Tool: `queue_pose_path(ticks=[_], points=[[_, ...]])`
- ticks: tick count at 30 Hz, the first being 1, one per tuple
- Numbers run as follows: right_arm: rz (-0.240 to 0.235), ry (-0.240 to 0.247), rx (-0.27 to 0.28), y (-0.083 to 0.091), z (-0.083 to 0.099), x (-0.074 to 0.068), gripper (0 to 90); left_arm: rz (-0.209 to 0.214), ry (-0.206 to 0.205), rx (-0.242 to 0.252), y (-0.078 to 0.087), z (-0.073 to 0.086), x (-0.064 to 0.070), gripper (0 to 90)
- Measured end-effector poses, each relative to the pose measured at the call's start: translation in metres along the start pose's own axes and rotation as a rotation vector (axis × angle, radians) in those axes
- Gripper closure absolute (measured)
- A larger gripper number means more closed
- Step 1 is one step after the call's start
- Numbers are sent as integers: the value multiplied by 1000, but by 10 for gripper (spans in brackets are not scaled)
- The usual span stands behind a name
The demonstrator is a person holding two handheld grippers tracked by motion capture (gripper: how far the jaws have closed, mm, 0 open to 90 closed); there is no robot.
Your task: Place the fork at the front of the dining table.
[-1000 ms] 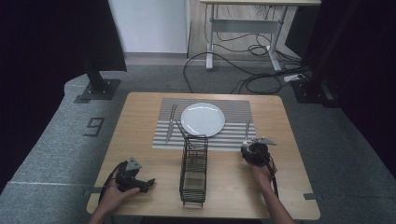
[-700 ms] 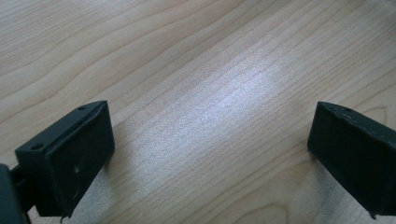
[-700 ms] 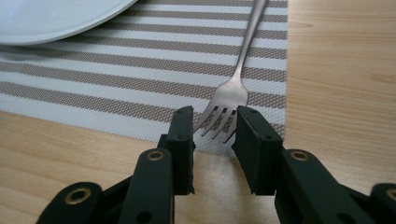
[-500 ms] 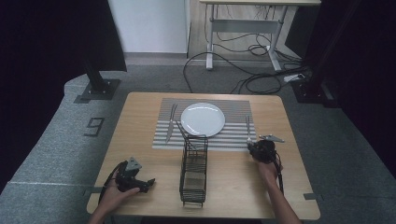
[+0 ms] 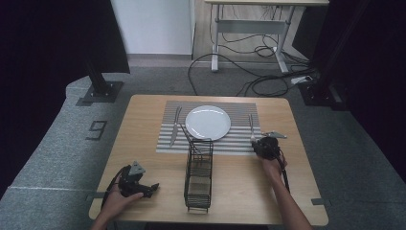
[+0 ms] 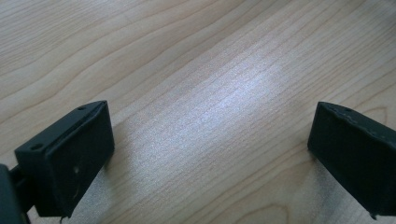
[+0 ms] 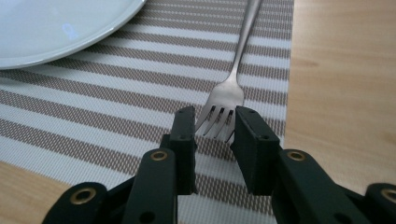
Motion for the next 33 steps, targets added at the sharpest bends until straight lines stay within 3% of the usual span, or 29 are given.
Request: queue_pose_path(ticks=[21,23,24,25,27,33], points=[[-5,-43,5,-26,-17,-7,676,0,-2,0,0,0,0,1],[-10,-47,7,-26,-16,-7,661,0,-2,0,0,0,0,1],[-13,-49,4,-26,-16,-7,601,0,-2,0,0,0,0,1],[-13,-49,1,-26,-15,-7,544,0,-2,0,0,0,0,1],[-10,-47,8,-22,-14,-8,521,0,-4,-2,0,0,0,1],[-88,-16,48,2,-4,-23,450,0,-3,0,0,0,0,1]])
Point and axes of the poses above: each handheld gripper's, and its own axes: y roughly backward along the jaws, z roughly out of its underside, x roughly to its right, the point moved 10 cm from there along -y, roughly forward along the jaws, and after that the axes turned 4 degrees about -z, right-handed, at the moved point
